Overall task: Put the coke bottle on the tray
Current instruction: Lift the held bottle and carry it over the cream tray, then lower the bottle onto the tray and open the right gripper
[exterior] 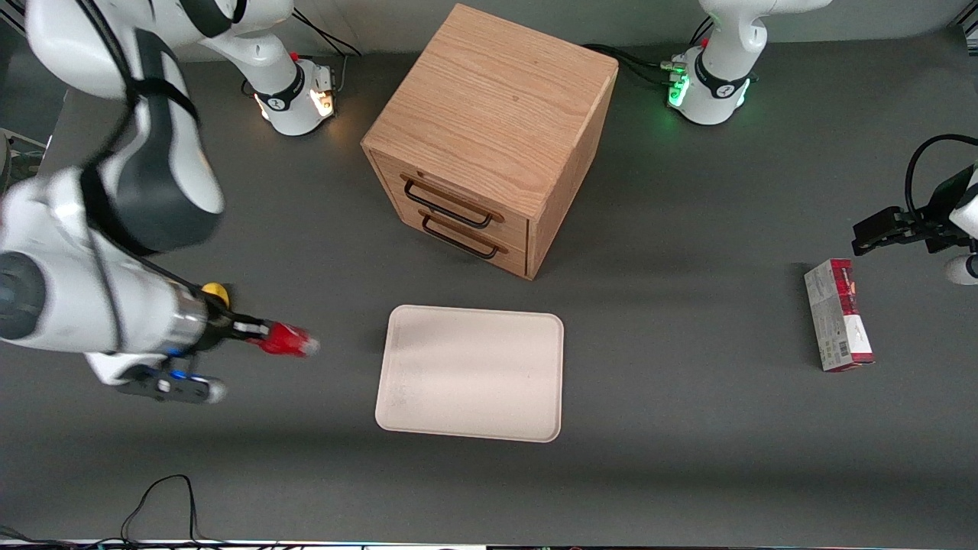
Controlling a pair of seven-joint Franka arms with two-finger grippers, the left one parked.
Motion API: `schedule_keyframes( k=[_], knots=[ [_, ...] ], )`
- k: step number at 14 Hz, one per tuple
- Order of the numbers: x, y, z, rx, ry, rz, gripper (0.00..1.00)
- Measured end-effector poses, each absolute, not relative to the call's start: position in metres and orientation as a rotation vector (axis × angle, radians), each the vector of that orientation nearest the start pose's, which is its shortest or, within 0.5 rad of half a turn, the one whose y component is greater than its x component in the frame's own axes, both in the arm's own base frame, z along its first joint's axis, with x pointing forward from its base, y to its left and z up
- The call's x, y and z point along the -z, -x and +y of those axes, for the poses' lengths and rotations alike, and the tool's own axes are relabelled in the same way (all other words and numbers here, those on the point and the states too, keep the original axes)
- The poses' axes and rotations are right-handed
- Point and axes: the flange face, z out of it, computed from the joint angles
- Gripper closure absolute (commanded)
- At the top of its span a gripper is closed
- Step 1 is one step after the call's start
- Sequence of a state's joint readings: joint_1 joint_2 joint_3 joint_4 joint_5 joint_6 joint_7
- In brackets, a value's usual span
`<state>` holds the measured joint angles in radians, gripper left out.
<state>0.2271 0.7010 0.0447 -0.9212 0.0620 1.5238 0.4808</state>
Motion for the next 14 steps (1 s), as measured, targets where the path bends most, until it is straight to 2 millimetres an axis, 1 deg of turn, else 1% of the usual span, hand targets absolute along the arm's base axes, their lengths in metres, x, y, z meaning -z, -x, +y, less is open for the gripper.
schedule_keyframes(
  k=[3, 4, 5, 7, 9, 11, 14],
  knots=[
    [-0.41, -0.721, 0.251, -0.072, 3.081, 0.426, 1.0],
    [-0.391, -0.723, 0.267, -0.047, 3.087, 0.441, 1.0],
    [-0.377, -0.724, 0.278, -0.035, 3.089, 0.445, 1.0],
    [-0.364, -0.724, 0.29, -0.02, 3.087, 0.433, 1.0],
    [-0.359, -0.724, 0.298, -0.009, 3.086, 0.418, 1.0],
    [-0.353, -0.725, 0.302, 0.007, 3.084, 0.414, 1.0],
    [-0.348, -0.726, 0.304, 0.02, 3.077, 0.429, 1.0]
  ],
)
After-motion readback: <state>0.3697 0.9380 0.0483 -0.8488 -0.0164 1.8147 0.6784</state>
